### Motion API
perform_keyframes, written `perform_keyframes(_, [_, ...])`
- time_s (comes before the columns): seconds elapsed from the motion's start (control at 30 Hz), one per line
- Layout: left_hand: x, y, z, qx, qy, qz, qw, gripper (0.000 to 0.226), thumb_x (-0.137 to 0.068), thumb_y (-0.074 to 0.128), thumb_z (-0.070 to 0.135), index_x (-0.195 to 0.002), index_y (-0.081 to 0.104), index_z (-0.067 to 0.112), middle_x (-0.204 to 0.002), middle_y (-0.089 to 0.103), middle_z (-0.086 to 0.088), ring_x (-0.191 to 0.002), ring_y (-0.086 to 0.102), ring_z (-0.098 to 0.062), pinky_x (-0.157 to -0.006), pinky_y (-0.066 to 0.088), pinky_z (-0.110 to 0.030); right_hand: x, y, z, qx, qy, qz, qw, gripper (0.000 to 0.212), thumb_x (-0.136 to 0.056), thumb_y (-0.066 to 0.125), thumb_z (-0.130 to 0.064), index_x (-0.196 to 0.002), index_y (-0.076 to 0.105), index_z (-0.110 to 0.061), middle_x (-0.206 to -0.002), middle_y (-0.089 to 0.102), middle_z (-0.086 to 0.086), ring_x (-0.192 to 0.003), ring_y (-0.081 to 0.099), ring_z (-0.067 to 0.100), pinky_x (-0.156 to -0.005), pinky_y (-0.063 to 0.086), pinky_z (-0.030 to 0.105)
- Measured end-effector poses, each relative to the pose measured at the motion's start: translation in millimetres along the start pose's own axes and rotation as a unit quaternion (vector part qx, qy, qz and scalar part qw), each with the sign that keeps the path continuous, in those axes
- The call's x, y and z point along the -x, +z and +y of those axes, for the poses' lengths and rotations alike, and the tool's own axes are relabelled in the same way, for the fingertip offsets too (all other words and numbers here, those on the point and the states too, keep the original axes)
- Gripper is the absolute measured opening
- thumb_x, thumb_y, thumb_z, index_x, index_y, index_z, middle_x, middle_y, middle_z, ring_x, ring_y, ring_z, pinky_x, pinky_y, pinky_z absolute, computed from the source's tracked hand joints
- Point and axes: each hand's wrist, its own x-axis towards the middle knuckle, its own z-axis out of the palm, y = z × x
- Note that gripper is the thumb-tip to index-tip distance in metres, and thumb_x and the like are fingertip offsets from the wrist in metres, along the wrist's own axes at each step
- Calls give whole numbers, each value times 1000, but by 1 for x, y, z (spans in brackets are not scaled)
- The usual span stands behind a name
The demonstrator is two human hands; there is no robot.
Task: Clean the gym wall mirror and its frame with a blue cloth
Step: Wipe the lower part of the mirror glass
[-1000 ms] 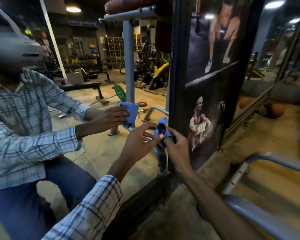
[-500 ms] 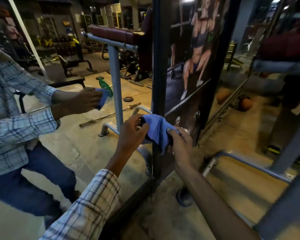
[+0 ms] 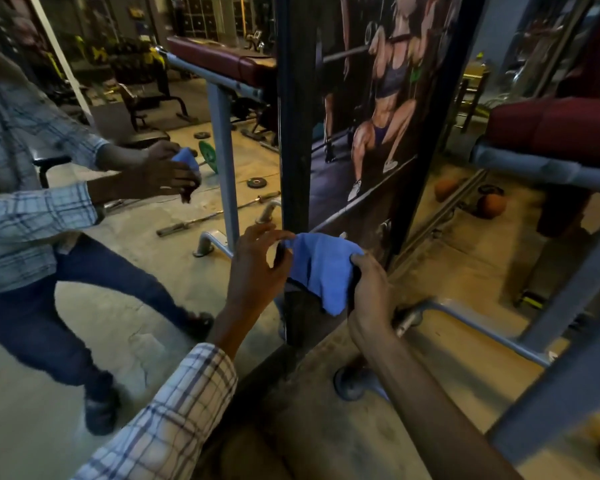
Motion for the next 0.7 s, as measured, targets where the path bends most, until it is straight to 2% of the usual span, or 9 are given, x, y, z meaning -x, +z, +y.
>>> perform_keyframes(0.07, [-2, 22, 4, 3, -42, -1, 999, 29, -97, 69, 19, -126, 66, 20, -124, 65, 0, -113, 60, -12, -93, 46, -22, -19, -7, 2, 0, 43, -20, 999, 36, -105, 53, -23, -135, 59, -5, -130, 66, 17, -113, 66, 32, -103, 54, 40])
perform_keyframes(0.1, [-4, 33, 9, 25, -73, -12, 997, 27, -100, 66, 23, -127, 66, 19, -118, 66, 3, -107, 61, -8, -89, 48, -20, -32, -10, 3, 4, 59, -31, 998, 41, -105, 52, -23, -141, 54, -3, -135, 63, 19, -113, 65, 32, -106, 51, 48])
perform_keyframes(0.2, [-16, 70, 23, 105, -165, -62, 979, 29, -102, 59, 37, -121, 68, 17, -96, 69, 8, -86, 67, -7, -72, 51, -11, -71, -21, 9, 37, 88, -65, 993, 42, -105, 53, -18, -144, 52, -3, -130, 65, 16, -104, 65, 25, -98, 53, 44])
perform_keyframes(0.27, [-25, 90, 26, 149, -207, -84, 963, 35, -96, 64, 45, -121, 67, 21, -100, 70, 9, -90, 70, -5, -73, 55, -15, -98, -30, 12, 60, 103, -92, 989, 38, -105, 54, -15, -141, 55, -3, -121, 67, 12, -95, 66, 20, -87, 54, 38])
perform_keyframes(0.33, [-35, 108, 20, 157, -225, -79, 958, 31, -93, 71, 38, -120, 66, 22, -106, 72, 8, -97, 71, -6, -81, 59, -23, -122, -38, 15, 99, 82, -122, 984, 31, -104, 57, -15, -134, 59, -5, -117, 68, 10, -91, 65, 18, -79, 52, 34])
perform_keyframes(0.43, [-46, 130, 10, 186, -215, -14, 959, 20, -93, 75, 15, -112, 69, 16, -98, 74, 6, -88, 71, 2, -77, 55, -18, -157, -48, 29, 124, 41, -136, 982, 22, -97, 68, -15, -115, 64, -27, -114, 68, 0, -105, 65, 18, -89, 52, 36])
perform_keyframes(0.5, [-49, 143, 5, 204, -214, 10, 955, 18, -93, 74, 9, -108, 70, 16, -93, 74, 5, -83, 70, 3, -70, 53, -15, -171, -49, 40, 101, 75, -142, 982, 35, -87, 79, -22, -118, 63, -27, -121, 68, 4, -113, 65, 23, -95, 53, 40])
perform_keyframes(0.6, [-48, 154, -12, 203, -212, 12, 956, 18, -95, 72, 11, -110, 70, 20, -98, 75, 5, -90, 71, -3, -74, 56, -20, -186, -45, 60, 35, 171, -164, 971, 85, -58, 92, -35, -133, 60, -12, -126, 70, 13, -112, 69, 32, -92, 57, 45])
perform_keyframes(0.7, [-43, 157, -43, 175, -191, 35, 965, 20, -96, 72, 13, -114, 72, 19, -104, 77, 1, -96, 73, -14, -79, 61, -31, -202, -35, 82, -1, 177, -185, 967, 73, -64, 85, -18, -131, 61, -6, -122, 72, 14, -102, 73, 28, -76, 58, 34])
